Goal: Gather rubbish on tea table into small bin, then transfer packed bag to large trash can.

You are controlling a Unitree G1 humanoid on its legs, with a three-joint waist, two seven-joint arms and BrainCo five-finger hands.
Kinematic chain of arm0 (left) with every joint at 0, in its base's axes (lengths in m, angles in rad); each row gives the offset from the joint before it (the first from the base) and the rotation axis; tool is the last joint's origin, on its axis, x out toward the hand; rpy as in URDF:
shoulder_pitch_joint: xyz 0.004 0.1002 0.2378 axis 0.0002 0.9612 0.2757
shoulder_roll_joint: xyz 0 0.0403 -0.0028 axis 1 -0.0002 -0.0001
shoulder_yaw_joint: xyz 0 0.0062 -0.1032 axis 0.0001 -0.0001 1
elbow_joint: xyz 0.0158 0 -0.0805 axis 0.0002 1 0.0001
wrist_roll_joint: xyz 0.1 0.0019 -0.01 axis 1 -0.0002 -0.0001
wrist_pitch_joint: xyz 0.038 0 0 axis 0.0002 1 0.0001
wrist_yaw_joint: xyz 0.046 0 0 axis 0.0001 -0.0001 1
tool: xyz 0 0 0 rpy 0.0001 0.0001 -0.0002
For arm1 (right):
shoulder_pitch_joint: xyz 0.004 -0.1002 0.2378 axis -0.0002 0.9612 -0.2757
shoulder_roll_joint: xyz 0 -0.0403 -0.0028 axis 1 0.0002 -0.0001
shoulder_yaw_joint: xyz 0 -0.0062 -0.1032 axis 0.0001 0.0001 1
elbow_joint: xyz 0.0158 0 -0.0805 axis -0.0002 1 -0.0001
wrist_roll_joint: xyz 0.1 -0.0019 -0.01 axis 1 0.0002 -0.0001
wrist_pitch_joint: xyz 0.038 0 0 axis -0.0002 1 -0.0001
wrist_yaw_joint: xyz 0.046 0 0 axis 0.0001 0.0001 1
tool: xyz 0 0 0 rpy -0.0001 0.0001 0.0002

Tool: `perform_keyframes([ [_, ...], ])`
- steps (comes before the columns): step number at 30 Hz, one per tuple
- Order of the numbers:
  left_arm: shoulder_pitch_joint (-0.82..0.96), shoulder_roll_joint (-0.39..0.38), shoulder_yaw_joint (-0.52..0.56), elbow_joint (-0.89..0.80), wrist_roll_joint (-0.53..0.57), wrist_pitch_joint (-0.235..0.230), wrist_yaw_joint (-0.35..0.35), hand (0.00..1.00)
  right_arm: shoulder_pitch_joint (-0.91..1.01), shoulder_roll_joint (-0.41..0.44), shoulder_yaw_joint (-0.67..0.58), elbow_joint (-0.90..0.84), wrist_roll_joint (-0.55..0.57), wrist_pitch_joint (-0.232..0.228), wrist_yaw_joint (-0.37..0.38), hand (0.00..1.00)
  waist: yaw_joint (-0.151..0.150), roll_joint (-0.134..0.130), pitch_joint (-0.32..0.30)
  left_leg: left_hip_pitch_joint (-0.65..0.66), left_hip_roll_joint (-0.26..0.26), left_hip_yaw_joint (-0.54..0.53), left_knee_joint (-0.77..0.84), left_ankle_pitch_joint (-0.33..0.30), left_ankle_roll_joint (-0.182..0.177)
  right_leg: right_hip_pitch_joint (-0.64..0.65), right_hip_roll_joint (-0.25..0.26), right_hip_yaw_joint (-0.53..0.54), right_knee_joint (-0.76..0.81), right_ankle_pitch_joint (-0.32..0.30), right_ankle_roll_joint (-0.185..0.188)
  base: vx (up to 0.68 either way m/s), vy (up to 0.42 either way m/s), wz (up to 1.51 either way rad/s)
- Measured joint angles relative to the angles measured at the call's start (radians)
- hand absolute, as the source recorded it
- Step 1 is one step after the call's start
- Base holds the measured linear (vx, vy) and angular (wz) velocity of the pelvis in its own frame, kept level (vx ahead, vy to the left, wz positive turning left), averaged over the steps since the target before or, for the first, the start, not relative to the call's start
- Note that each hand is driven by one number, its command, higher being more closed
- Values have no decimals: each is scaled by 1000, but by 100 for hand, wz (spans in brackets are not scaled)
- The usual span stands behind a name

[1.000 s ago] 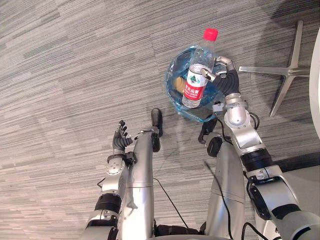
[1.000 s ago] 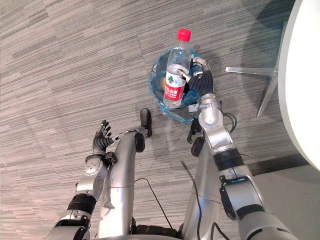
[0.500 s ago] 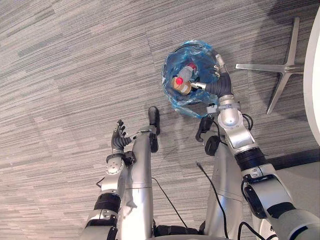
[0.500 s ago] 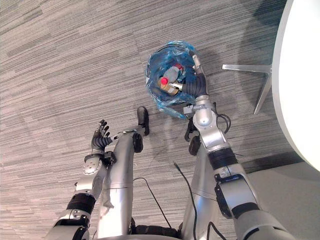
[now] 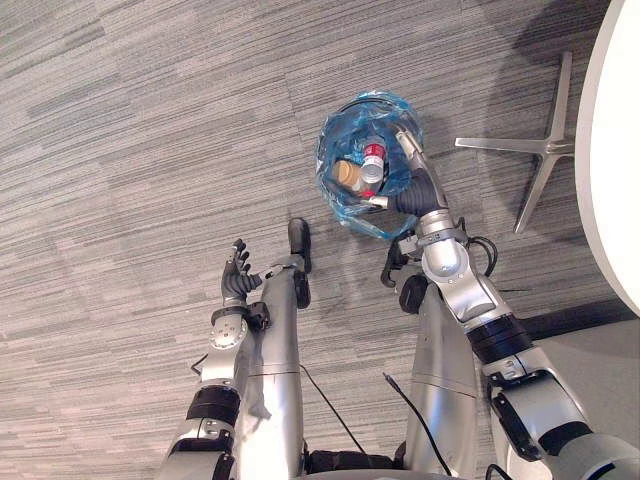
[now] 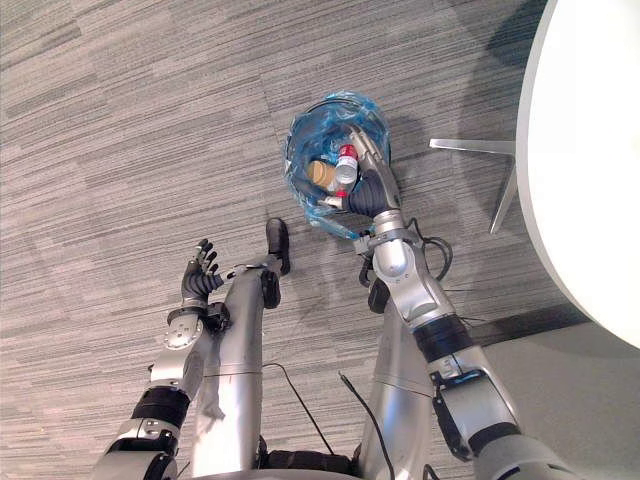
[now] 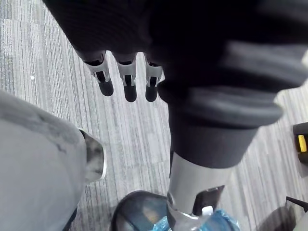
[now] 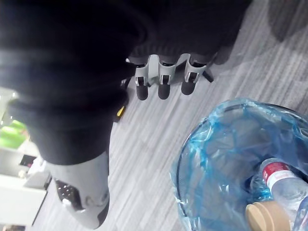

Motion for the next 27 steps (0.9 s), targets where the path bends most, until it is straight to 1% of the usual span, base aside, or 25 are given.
perform_keyframes([
  [6,-6,8,-3,0,-2,-12,2,0,-93,-51,83,146,-86,9,12,0,2,0,0,-31,-3,-16,3,0,0,-22,-4,-15,6,-4,5,-2,-4,5],
  [8,-15,23,-11,1,-6,-12,3,0,-132,-61,109,195,-108,23,22,0,3,0,0,-63,-5,-26,14,0,1,-48,-7,-22,23,-7,4,-12,-12,12],
  [12,-38,36,-29,-8,-22,-18,5,0,-181,-62,119,313,-119,46,31,0,6,-1,1,-108,-20,-39,37,2,-1,-93,-27,-29,64,-24,-5,-26,-13,17],
  [15,-41,43,-32,-8,-38,-32,11,0,-190,-70,139,366,-132,55,37,0,5,-1,1,-131,-23,-49,38,8,-6,-110,-35,-43,75,-30,-11,-33,1,13],
  [18,-50,43,-32,-8,-41,-34,19,0,-190,-67,150,408,-153,70,41,0,7,-1,1,-145,-23,-51,36,12,-10,-124,-39,-48,82,-34,-15,-26,3,10],
  [19,-59,44,-32,-7,-41,-33,19,0,-190,-61,153,428,-155,74,42,0,7,-1,1,-152,-23,-51,36,18,-6,-132,-40,-49,86,-36,-17,-28,5,8],
  [22,-68,47,-32,-6,-41,-33,19,0,-189,-46,154,463,-168,76,43,0,6,-1,1,-167,-24,-56,36,22,-7,-147,-41,-52,93,-39,-16,-25,5,4],
  [23,-70,47,-32,-5,-41,-33,20,0,-189,-36,154,476,-182,77,44,100,6,-1,1,-168,-24,-59,36,22,-8,-148,-41,-54,96,-41,-14,0,0,0],
  [27,-74,47,-32,-3,-41,-33,21,0,-195,-13,155,491,-194,79,42,100,7,-1,1,-169,-24,-62,33,24,-11,-152,-41,-55,100,-45,-15,-6,1,1],
])
